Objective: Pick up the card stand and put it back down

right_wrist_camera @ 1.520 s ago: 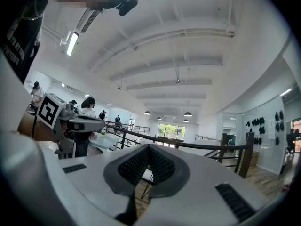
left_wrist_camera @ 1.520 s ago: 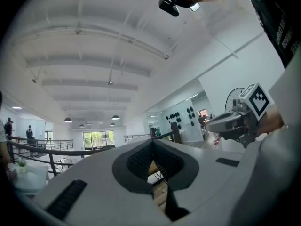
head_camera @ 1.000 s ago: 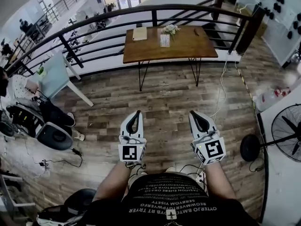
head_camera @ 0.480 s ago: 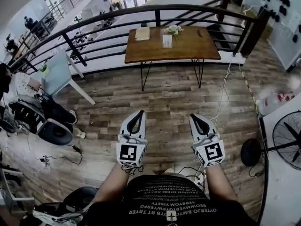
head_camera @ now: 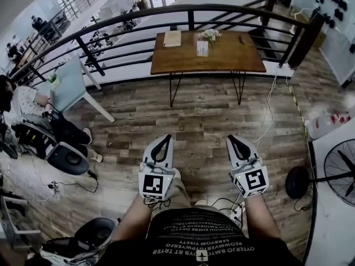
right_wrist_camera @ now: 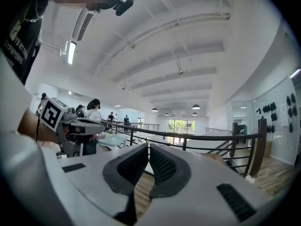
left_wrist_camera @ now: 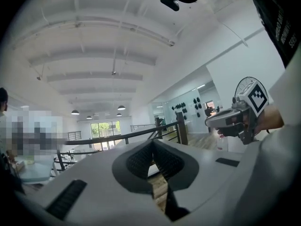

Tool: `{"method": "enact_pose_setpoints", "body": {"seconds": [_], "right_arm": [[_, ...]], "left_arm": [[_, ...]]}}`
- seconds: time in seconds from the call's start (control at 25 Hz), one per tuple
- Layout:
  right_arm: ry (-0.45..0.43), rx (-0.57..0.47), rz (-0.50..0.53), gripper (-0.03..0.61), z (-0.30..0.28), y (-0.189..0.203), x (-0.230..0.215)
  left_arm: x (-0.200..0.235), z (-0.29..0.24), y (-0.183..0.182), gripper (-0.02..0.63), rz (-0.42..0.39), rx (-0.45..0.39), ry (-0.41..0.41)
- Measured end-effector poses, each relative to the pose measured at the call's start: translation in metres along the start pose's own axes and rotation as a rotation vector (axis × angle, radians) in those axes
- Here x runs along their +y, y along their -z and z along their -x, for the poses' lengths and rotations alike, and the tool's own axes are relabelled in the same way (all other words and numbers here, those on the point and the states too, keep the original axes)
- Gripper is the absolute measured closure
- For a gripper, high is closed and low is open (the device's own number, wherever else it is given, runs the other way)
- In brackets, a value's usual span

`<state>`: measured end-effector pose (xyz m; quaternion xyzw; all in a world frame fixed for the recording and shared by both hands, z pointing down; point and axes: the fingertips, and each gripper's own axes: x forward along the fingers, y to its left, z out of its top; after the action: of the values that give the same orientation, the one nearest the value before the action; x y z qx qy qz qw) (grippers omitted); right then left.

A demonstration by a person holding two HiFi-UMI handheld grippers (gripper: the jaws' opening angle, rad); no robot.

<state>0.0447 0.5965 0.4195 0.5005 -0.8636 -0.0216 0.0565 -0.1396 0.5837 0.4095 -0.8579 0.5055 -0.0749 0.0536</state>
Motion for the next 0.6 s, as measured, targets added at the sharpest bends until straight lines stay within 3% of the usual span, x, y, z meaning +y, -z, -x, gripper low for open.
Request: {"method": "enact_pose_setpoints", "body": {"seconds": [0.32,0.6], "right_arm": [[-0.006,0.05,-0.007,0.54,-0.06,0.012,-0.012],[0.016,0.06,-0.016,0.488,-0.119,-0.003,-0.03]], "left_arm": [[0.036,-0.056,0.024,0.591,0.048,0.049,0.059],[0.077,-0.108,0.005,0.59,0.073,-0.002,0.115]]}}
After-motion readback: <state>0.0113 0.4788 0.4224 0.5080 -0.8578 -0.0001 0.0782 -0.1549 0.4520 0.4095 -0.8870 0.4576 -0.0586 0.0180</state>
